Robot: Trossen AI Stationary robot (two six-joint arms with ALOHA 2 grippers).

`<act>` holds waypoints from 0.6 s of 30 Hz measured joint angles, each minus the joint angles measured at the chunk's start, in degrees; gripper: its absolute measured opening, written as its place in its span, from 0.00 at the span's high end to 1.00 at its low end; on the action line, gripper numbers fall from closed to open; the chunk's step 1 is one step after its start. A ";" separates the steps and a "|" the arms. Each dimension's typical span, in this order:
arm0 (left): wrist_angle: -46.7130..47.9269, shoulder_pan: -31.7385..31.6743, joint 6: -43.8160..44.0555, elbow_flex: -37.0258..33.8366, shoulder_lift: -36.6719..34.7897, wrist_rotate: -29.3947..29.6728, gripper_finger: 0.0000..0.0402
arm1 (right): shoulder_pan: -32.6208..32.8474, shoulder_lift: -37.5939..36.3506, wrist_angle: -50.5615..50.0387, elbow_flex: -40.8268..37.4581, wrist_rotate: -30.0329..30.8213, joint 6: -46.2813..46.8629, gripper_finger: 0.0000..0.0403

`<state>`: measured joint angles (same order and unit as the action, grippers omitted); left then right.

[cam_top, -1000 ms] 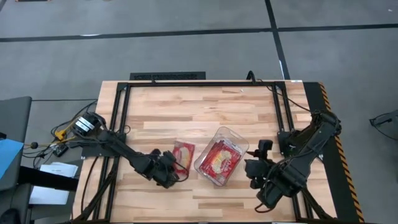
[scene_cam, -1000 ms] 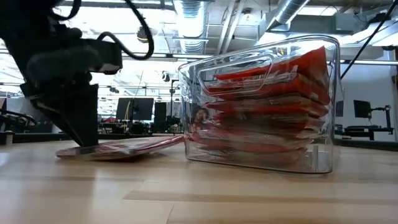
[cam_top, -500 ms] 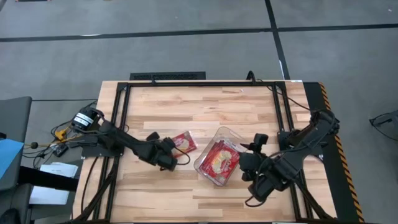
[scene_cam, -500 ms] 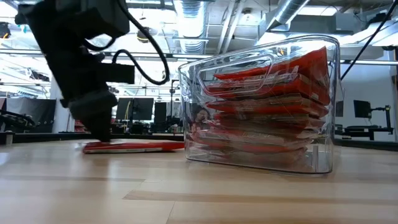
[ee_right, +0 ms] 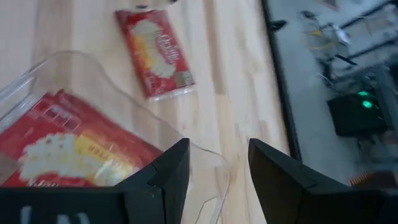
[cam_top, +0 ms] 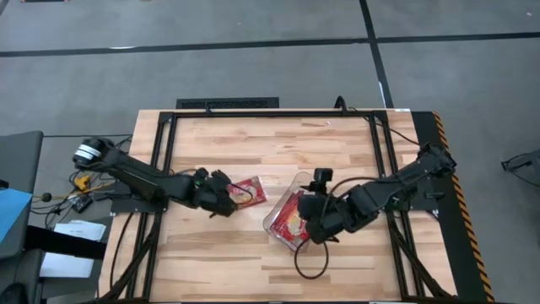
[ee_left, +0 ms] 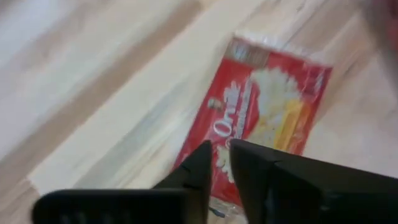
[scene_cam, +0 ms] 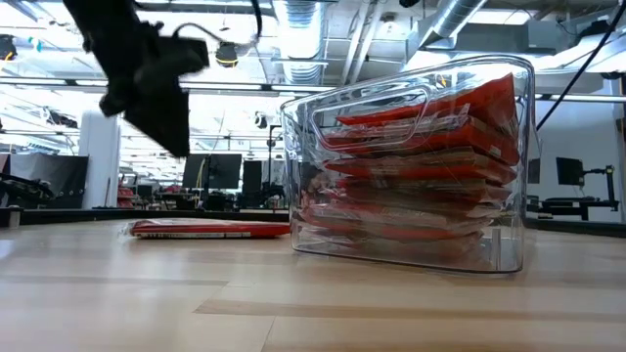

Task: Sort popcorn bags into baskets
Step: Put the red popcorn packet into the transparent bin

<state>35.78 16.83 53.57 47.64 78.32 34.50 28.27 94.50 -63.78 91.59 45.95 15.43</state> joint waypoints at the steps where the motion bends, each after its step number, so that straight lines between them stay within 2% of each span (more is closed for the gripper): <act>1: 0.14 -0.02 -0.75 0.00 -1.96 0.23 0.85 | -0.38 0.00 0.22 0.00 -1.38 -1.33 0.53; 6: 1.48 -1.91 -5.57 0.04 -7.22 -0.45 0.61 | -3.28 0.00 1.71 0.00 -9.38 -6.63 0.50; 11: 2.32 -7.16 -0.70 -2.37 -6.46 -4.32 0.39 | -6.89 0.00 11.91 0.00 -16.65 -13.54 0.50; 14: -3.33 -10.14 1.85 -7.08 -6.99 -7.50 0.34 | -9.54 0.00 19.33 0.00 -24.16 -16.60 0.51; 18: -14.62 -12.22 -2.43 -13.99 -8.21 -15.49 0.34 | -12.91 0.35 23.24 0.00 -32.36 -18.52 0.52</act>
<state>21.15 4.61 51.14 33.65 70.11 19.01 15.36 94.85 -40.54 91.59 13.60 -3.09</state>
